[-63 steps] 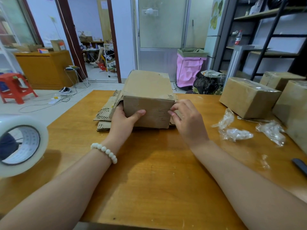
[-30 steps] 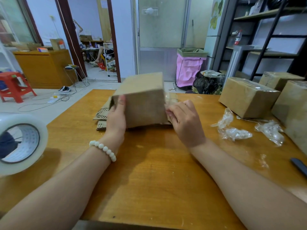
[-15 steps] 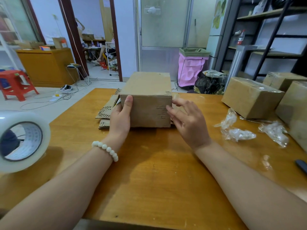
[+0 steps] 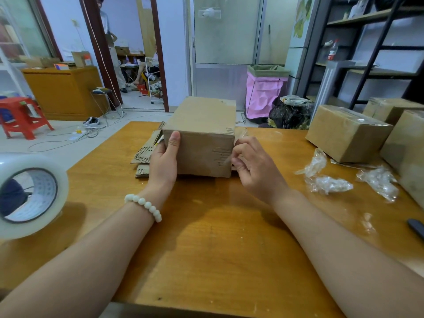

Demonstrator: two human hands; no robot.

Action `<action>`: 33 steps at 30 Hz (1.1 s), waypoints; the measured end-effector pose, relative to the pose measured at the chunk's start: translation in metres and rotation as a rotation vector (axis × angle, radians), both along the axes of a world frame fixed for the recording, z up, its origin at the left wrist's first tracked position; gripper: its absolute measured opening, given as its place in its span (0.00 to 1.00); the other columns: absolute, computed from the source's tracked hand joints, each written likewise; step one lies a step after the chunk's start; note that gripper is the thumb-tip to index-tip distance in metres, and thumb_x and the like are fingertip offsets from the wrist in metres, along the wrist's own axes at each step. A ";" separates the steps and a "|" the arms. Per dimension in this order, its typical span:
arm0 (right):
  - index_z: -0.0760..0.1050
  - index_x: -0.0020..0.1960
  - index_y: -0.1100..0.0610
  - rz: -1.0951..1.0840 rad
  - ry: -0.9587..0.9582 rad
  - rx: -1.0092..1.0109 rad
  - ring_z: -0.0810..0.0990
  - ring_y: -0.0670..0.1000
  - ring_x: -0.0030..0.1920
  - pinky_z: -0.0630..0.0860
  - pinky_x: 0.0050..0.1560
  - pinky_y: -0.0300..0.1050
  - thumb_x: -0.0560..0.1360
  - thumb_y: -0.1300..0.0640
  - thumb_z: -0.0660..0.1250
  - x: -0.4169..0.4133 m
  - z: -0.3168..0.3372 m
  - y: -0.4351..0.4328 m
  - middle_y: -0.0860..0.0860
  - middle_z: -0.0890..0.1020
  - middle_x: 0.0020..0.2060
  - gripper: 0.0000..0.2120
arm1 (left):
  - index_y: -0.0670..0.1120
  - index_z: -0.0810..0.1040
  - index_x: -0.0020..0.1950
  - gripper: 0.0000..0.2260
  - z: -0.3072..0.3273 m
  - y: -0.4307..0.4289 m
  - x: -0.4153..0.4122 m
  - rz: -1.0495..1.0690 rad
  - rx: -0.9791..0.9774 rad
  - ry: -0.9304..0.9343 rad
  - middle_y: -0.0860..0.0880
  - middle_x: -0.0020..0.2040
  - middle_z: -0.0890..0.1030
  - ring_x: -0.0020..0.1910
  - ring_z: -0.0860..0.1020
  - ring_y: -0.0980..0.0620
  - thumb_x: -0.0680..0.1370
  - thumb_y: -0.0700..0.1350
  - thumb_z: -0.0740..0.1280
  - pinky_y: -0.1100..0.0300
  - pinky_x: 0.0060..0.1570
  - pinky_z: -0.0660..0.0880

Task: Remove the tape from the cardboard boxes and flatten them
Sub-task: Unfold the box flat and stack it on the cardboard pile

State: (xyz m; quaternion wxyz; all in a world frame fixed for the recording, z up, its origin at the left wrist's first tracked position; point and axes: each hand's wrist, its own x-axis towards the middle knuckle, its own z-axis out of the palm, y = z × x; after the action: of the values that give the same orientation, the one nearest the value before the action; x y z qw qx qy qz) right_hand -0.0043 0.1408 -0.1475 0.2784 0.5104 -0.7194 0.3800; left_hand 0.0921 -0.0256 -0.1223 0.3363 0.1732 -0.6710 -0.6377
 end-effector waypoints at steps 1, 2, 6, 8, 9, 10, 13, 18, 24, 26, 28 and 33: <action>0.72 0.46 0.62 -0.020 -0.001 0.015 0.74 0.53 0.47 0.75 0.42 0.42 0.75 0.52 0.63 0.001 0.000 0.000 0.54 0.73 0.49 0.11 | 0.53 0.67 0.58 0.09 -0.001 0.000 0.000 0.000 -0.004 -0.006 0.62 0.46 0.71 0.43 0.68 0.68 0.82 0.56 0.56 0.83 0.31 0.64; 0.72 0.45 0.61 -0.043 -0.003 0.022 0.74 0.53 0.48 0.75 0.42 0.41 0.74 0.47 0.64 0.001 0.000 0.000 0.55 0.73 0.49 0.15 | 0.53 0.67 0.58 0.09 -0.001 -0.001 -0.001 -0.002 -0.007 -0.010 0.62 0.46 0.71 0.44 0.68 0.68 0.82 0.56 0.56 0.83 0.32 0.65; 0.67 0.39 0.56 -0.044 -0.115 -0.133 0.70 0.42 0.45 0.70 0.44 0.31 0.73 0.53 0.68 0.004 -0.002 -0.003 0.52 0.70 0.47 0.12 | 0.53 0.68 0.59 0.09 -0.003 -0.002 -0.002 -0.013 -0.015 -0.015 0.62 0.47 0.72 0.44 0.69 0.68 0.82 0.55 0.57 0.83 0.32 0.64; 0.66 0.40 0.55 -0.018 -0.238 -0.167 0.70 0.37 0.50 0.70 0.48 0.27 0.73 0.63 0.68 0.007 -0.002 -0.004 0.51 0.70 0.50 0.11 | 0.52 0.68 0.59 0.10 -0.003 -0.003 -0.003 0.007 -0.012 -0.012 0.62 0.46 0.71 0.44 0.69 0.67 0.82 0.55 0.56 0.83 0.31 0.64; 0.66 0.41 0.55 0.006 -0.293 -0.163 0.71 0.37 0.52 0.71 0.50 0.28 0.73 0.66 0.67 0.010 -0.002 -0.005 0.51 0.70 0.51 0.11 | 0.51 0.68 0.61 0.12 -0.003 -0.004 -0.003 0.022 -0.010 -0.010 0.62 0.46 0.71 0.43 0.68 0.67 0.82 0.55 0.56 0.83 0.31 0.64; 0.67 0.42 0.53 0.038 -0.342 -0.165 0.73 0.39 0.53 0.73 0.50 0.30 0.73 0.68 0.66 0.013 0.000 -0.006 0.52 0.70 0.52 0.12 | 0.50 0.68 0.64 0.14 -0.003 -0.005 -0.004 0.039 -0.006 -0.009 0.62 0.45 0.69 0.43 0.68 0.67 0.82 0.56 0.56 0.82 0.32 0.64; 0.67 0.42 0.47 0.070 -0.466 -0.192 0.77 0.48 0.47 0.78 0.46 0.39 0.74 0.68 0.64 0.020 0.003 -0.008 0.51 0.72 0.49 0.16 | 0.47 0.66 0.73 0.22 -0.002 -0.007 -0.004 0.100 -0.002 -0.006 0.64 0.46 0.67 0.53 0.66 0.60 0.83 0.57 0.54 0.70 0.49 0.64; 0.69 0.46 0.50 0.143 -0.906 -0.248 0.80 0.49 0.42 0.77 0.44 0.42 0.76 0.67 0.65 0.019 -0.001 -0.016 0.51 0.78 0.43 0.12 | 0.45 0.52 0.78 0.28 -0.009 -0.012 -0.009 0.229 -0.064 -0.036 0.50 0.70 0.63 0.69 0.63 0.51 0.82 0.56 0.56 0.59 0.64 0.62; 0.71 0.50 0.48 0.191 -0.933 -0.081 0.80 0.47 0.54 0.75 0.59 0.44 0.77 0.63 0.66 0.021 -0.002 -0.017 0.47 0.82 0.48 0.10 | 0.52 0.38 0.77 0.50 -0.017 0.002 -0.008 0.138 -0.398 0.003 0.46 0.78 0.36 0.78 0.39 0.45 0.70 0.68 0.67 0.47 0.74 0.43; 0.71 0.52 0.47 0.224 -0.907 -0.028 0.80 0.47 0.55 0.75 0.61 0.46 0.77 0.63 0.66 0.024 -0.003 -0.019 0.47 0.82 0.49 0.11 | 0.57 0.39 0.75 0.54 -0.022 0.003 -0.013 0.091 -0.528 -0.004 0.45 0.78 0.34 0.77 0.37 0.44 0.60 0.77 0.64 0.42 0.74 0.41; 0.71 0.54 0.48 0.233 -0.887 0.000 0.79 0.47 0.55 0.75 0.61 0.46 0.77 0.63 0.65 0.026 -0.005 -0.020 0.47 0.81 0.50 0.12 | 0.59 0.41 0.74 0.58 -0.025 -0.002 -0.018 0.063 -0.544 -0.044 0.44 0.77 0.33 0.78 0.42 0.43 0.53 0.82 0.62 0.35 0.74 0.46; 0.71 0.58 0.51 0.178 -0.850 0.035 0.77 0.46 0.54 0.75 0.58 0.44 0.77 0.65 0.64 0.027 -0.004 -0.020 0.47 0.79 0.50 0.14 | 0.61 0.50 0.73 0.52 -0.026 -0.012 -0.019 0.022 -0.499 -0.063 0.44 0.77 0.34 0.78 0.43 0.45 0.54 0.72 0.69 0.37 0.74 0.49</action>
State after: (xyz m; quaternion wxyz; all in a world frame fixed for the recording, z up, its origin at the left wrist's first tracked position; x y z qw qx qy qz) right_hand 0.0223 0.1210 -0.1513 -0.0851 0.3733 -0.7298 0.5664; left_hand 0.0731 -0.0378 -0.1481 0.3546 0.1120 -0.8158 -0.4429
